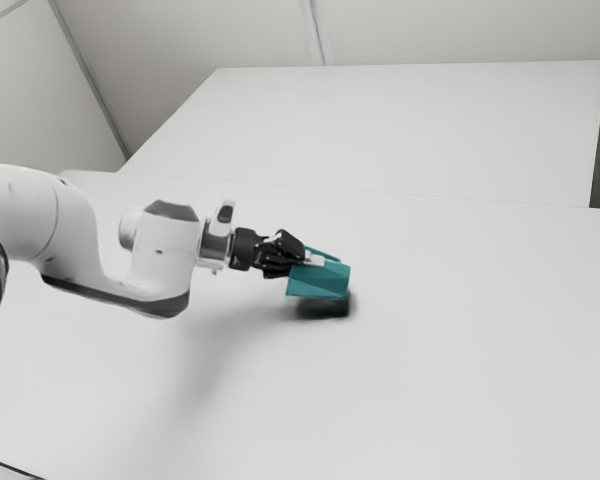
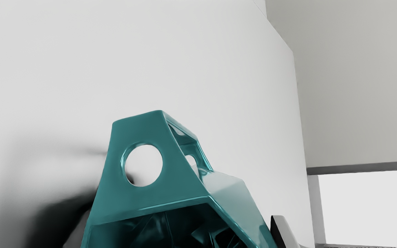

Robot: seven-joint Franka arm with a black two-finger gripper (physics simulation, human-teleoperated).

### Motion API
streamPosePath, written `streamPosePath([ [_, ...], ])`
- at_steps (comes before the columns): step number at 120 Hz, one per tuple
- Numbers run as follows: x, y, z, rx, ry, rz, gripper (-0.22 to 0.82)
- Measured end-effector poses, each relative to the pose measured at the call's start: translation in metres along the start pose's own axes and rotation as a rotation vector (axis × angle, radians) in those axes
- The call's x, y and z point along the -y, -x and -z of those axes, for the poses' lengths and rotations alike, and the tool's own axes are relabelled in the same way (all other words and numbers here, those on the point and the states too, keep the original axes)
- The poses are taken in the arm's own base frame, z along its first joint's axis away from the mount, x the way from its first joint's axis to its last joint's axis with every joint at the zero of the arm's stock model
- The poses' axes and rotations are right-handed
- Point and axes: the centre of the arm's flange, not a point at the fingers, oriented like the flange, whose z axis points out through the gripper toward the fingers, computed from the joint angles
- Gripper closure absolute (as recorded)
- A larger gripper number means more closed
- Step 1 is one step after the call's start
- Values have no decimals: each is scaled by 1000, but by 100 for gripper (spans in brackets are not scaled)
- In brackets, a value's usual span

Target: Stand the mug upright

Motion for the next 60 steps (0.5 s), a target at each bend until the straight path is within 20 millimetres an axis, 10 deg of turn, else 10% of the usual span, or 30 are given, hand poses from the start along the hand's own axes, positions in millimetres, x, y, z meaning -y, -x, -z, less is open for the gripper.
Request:
streamPosePath([
  [37, -73, -103, 84, 274, -491, -543, 75],
  [60, -37, -107, 118, 546, -841, -528, 75],
])
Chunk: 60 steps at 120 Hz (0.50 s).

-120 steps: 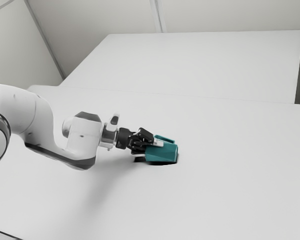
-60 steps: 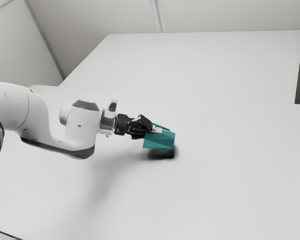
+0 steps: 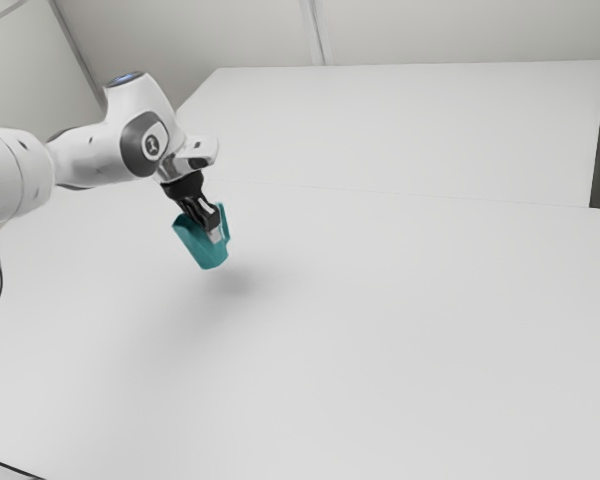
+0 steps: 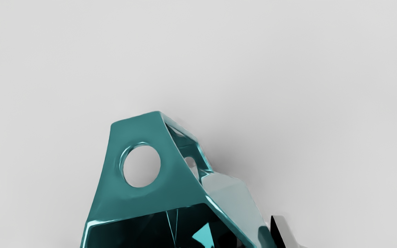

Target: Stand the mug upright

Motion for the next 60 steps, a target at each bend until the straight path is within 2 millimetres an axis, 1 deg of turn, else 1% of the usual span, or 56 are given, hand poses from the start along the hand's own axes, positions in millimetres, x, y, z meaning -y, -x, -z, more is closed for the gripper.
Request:
streamPosePath([
  [10, 17, 10, -10, 65, -66, 51, 75],
  [25, 33, 17, -23, 81, -120, 142, 75],
  [45, 44, 15, -37, 49, -160, 244, 75],
  [51, 48, 15, -39, 40, -170, 273, 75],
  [60, 53, 18, -48, 43, -179, 313, 75],
])
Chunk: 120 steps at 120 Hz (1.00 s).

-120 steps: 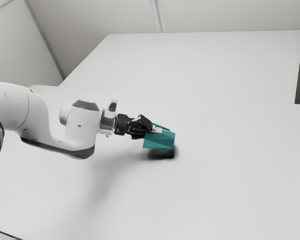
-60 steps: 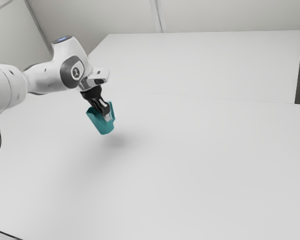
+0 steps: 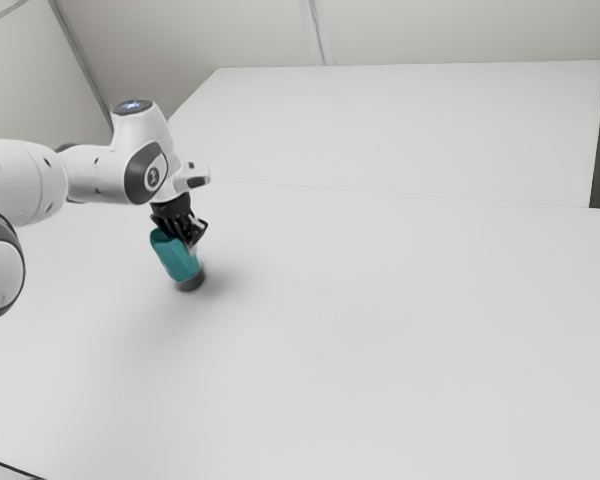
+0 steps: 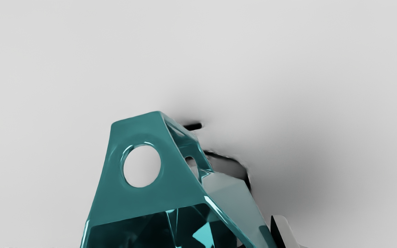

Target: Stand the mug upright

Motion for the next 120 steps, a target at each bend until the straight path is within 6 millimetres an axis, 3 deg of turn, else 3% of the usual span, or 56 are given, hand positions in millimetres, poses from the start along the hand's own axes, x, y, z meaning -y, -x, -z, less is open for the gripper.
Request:
streamPosePath([
  [28, 4, 1, -15, 6, -11, 93, 75],
  [51, 6, 2, -17, 5, -17, 139, 46],
  [72, 12, 3, -10, -6, -23, 178, 32],
  [80, 13, 2, 23, -48, -35, 180, 30],
  [105, -16, -13, 181, -181, -75, 134, 25],
  [114, -42, -16, 236, -195, -75, 104, 20],
  [120, -62, -14, 262, -181, -67, 80, 15],
])
